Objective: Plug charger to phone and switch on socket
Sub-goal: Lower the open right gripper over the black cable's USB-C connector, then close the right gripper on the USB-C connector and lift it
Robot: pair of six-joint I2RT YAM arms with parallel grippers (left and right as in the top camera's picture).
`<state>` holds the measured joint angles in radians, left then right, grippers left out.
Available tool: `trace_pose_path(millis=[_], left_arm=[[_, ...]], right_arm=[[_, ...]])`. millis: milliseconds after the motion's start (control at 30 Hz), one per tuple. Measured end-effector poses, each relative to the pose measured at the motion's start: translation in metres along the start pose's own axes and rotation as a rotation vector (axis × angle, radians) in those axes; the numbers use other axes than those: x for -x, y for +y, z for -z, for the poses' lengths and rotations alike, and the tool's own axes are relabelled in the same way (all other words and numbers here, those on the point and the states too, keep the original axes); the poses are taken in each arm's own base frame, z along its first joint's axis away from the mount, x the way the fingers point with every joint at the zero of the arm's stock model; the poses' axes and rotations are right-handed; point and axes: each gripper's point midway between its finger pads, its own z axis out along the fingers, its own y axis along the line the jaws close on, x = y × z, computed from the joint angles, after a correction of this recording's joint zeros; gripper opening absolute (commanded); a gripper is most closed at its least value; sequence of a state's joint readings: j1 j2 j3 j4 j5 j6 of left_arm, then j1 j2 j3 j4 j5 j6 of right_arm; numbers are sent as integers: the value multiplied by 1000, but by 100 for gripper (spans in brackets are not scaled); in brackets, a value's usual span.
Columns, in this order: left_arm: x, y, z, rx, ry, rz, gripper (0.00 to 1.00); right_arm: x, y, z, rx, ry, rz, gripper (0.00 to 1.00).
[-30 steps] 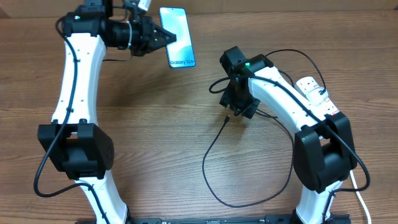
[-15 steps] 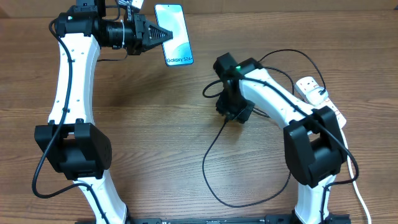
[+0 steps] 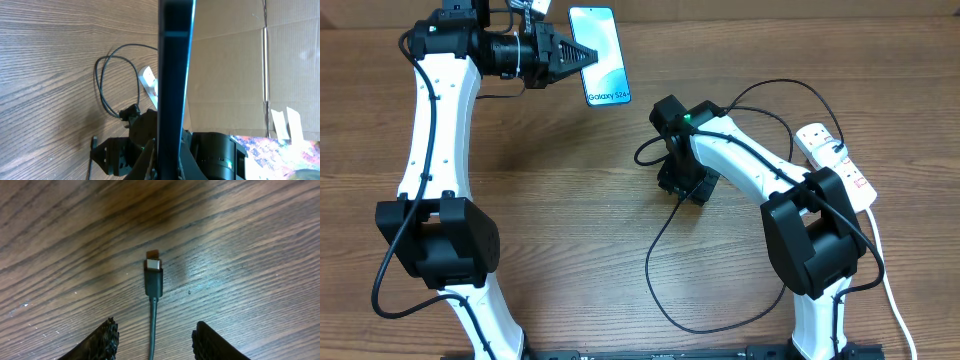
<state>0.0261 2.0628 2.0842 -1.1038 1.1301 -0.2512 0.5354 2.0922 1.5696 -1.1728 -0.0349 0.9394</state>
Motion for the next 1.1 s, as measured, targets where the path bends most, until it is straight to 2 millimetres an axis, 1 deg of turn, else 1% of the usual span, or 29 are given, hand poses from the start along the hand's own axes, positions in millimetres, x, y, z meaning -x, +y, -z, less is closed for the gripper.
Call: trace_pose_path(millis=[100, 167, 233, 367, 400, 600, 900, 1000, 1100], left_arm=[[0, 0, 0, 0, 0, 0, 4], [0, 0, 0, 0, 0, 0, 4], [0, 0, 0, 0, 0, 0, 4], [0, 0, 0, 0, 0, 0, 4], [0, 0, 0, 0, 0, 0, 4], [0, 0, 0, 0, 0, 0, 4], [0, 0, 0, 0, 0, 0, 4], [0, 0, 0, 0, 0, 0, 4], [0, 0, 0, 0, 0, 0, 4]], right_arm=[[2, 3, -2, 14, -8, -2, 49], [4, 5, -7, 29, -16, -1, 49], [3, 4, -15, 30, -15, -2, 47], [-2, -4, -26, 18, 11, -8, 47], [-2, -4, -26, 18, 9, -8, 46], [0, -1, -26, 32, 4, -6, 32], [0, 0, -26, 33, 3, -7, 26], [0, 0, -26, 33, 4, -7, 22], [0, 0, -26, 33, 3, -7, 20]])
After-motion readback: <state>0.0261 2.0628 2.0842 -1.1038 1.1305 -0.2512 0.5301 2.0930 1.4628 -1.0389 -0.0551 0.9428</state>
